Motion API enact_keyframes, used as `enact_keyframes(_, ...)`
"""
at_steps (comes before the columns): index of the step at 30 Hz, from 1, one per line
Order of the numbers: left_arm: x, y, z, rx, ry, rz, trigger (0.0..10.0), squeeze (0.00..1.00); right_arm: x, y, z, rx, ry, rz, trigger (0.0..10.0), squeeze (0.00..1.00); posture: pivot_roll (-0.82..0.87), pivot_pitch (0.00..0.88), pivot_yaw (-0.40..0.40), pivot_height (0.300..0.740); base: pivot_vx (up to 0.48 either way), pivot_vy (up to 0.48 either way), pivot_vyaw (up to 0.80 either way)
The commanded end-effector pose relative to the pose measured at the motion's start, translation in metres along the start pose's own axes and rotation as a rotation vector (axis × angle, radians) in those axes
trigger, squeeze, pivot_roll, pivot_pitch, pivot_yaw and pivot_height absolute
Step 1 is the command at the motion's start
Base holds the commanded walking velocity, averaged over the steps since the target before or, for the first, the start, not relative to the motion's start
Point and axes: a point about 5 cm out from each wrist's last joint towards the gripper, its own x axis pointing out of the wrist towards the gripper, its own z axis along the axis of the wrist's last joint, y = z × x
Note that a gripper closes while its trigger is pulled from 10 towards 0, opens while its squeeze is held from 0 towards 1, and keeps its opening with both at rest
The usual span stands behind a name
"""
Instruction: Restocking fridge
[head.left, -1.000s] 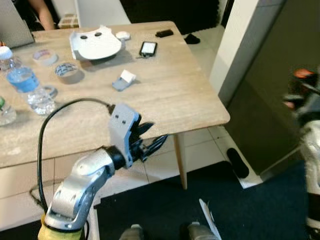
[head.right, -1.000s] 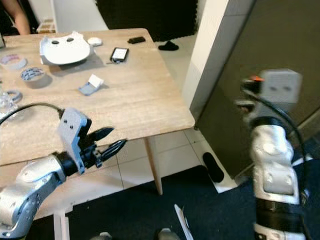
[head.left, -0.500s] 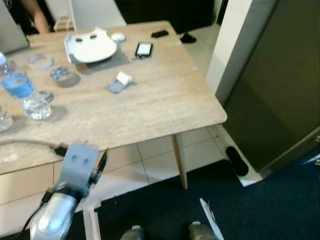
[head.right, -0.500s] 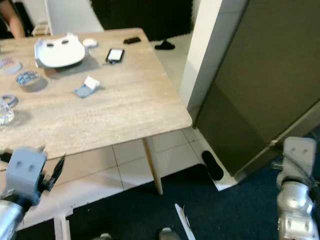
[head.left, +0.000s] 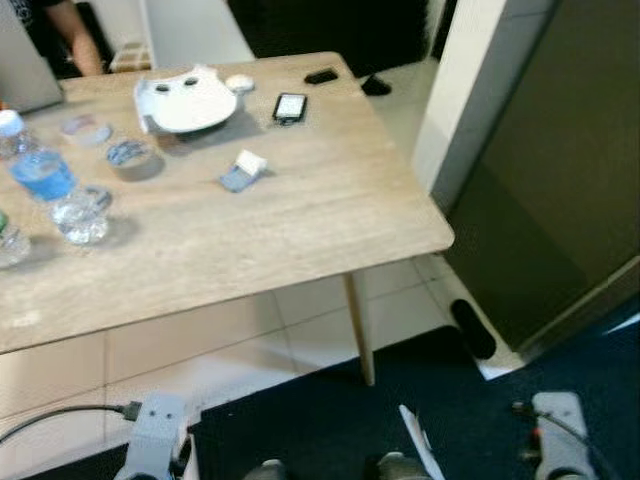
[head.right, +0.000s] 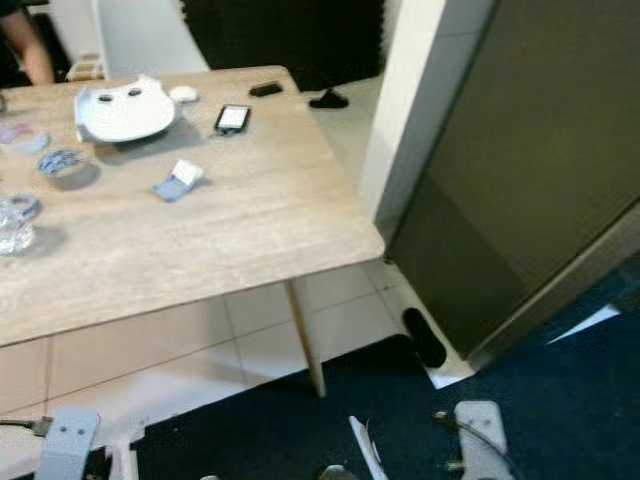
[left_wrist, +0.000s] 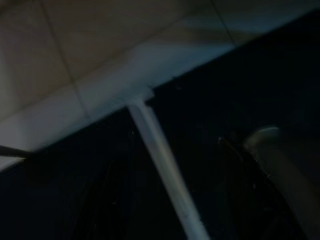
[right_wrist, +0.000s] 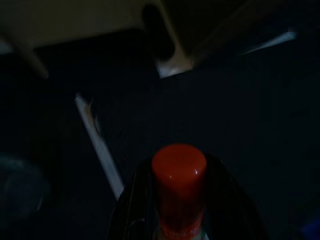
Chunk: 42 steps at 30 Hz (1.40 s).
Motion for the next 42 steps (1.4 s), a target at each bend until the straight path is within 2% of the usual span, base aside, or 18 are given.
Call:
enact_keyframes(1, 0.0, -0.001, -0.012, -0.021, 0.048, 0.002, 10.0, 0.0, -0.001, 0.0, -0.006, 0.013, 0.017, -0.015, 10.0, 0.0, 0.02, 0.082, -0.03, 0.74, 0.0, 0.0, 0.0)
enact_keyframes(3, 0.013, -0.006, -0.012, -0.033, 0.077, -0.015, 10.0, 0.0, -0.003, 0.011, -0.019, 0.035, 0.071, 0.014, 10.0, 0.0, 0.03, 0.074, -0.032, 0.74, 0.0, 0.0, 0.0)
enact_keyframes(6, 0.013, -0.006, -0.012, -0.033, 0.077, -0.015, 10.0, 0.0, -0.003, 0.011, -0.019, 0.035, 0.071, 0.014, 10.0, 0.0, 0.03, 0.074, -0.032, 0.74, 0.0, 0.0, 0.0)
enact_keyframes(7, 0.022, -0.012, -0.007, -0.058, 0.072, -0.02, 10.0, 0.0, -0.003, 0.019, -0.022, 0.001, 0.083, 0.053, 10.0, 0.0, 0.03, 0.073, -0.05, 0.74, 0.0, 0.0, 0.0)
enact_keyframes(8, 0.022, -0.012, -0.007, -0.058, 0.072, -0.02, 10.0, 0.0, -0.003, 0.019, -0.022, 0.001, 0.083, 0.053, 10.0, 0.0, 0.03, 0.073, -0.05, 0.74, 0.0, 0.0, 0.0)
enact_keyframes(12, 0.031, -0.017, 0.0, -0.135, 0.054, -0.013, 10.0, 0.0, -0.001, 0.026, -0.016, -0.05, 0.055, 0.099, 10.0, 0.0, 0.02, 0.066, -0.058, 0.74, 0.0, 0.0, 0.0)
enact_keyframes(18, 0.036, -0.015, -0.002, -0.197, 0.063, 0.034, 10.0, 0.0, 0.003, 0.022, -0.003, -0.057, 0.019, 0.055, 10.0, 0.0, 0.02, 0.076, -0.058, 0.74, 0.0, 0.0, 0.0)
enact_keyframes(27, 0.032, -0.003, -0.022, -0.161, 0.127, 0.102, 10.0, 0.0, 0.006, 0.016, 0.0, -0.042, 0.014, -0.04, 10.0, 0.0, 0.03, 0.074, -0.036, 0.74, 0.0, 0.0, 0.0)
enact_keyframes(31, 0.029, -0.002, -0.029, -0.138, 0.147, 0.098, 10.0, 0.0, 0.005, 0.017, -0.001, -0.059, 0.009, -0.063, 10.0, 0.0, 0.02, 0.073, -0.029, 0.74, 0.0, 0.0, 0.0)
enact_keyframes(32, 0.032, -0.004, -0.026, -0.133, 0.137, 0.088, 10.0, 0.0, 0.003, 0.025, -0.003, -0.029, 0.003, 0.019, 10.0, 0.0, 0.02, 0.039, -0.019, 0.74, 0.0, 0.0, 0.0)
enact_keyframes(34, 0.032, -0.004, -0.026, -0.133, 0.137, 0.088, 10.0, 0.0, 0.003, 0.025, -0.003, -0.029, 0.003, 0.019, 10.0, 0.0, 0.02, 0.039, -0.019, 0.74, 0.0, 0.0, 0.0)
enact_keyframes(37, 0.037, -0.006, -0.019, -0.132, 0.123, 0.087, 10.0, 0.0, 0.001, 0.035, -0.007, -0.004, 0.015, 0.088, 10.0, 0.0, 0.0, 0.0, -0.02, 0.74, 0.0, 0.0, 0.0)
enact_keyframes(42, 0.04, -0.013, -0.016, -0.111, 0.128, 0.07, 10.0, 0.0, -0.002, 0.044, -0.016, -0.008, 0.035, 0.117, 10.0, 0.0, -0.01, 0.0, -0.023, 0.74, 0.0, 0.0, 0.0)
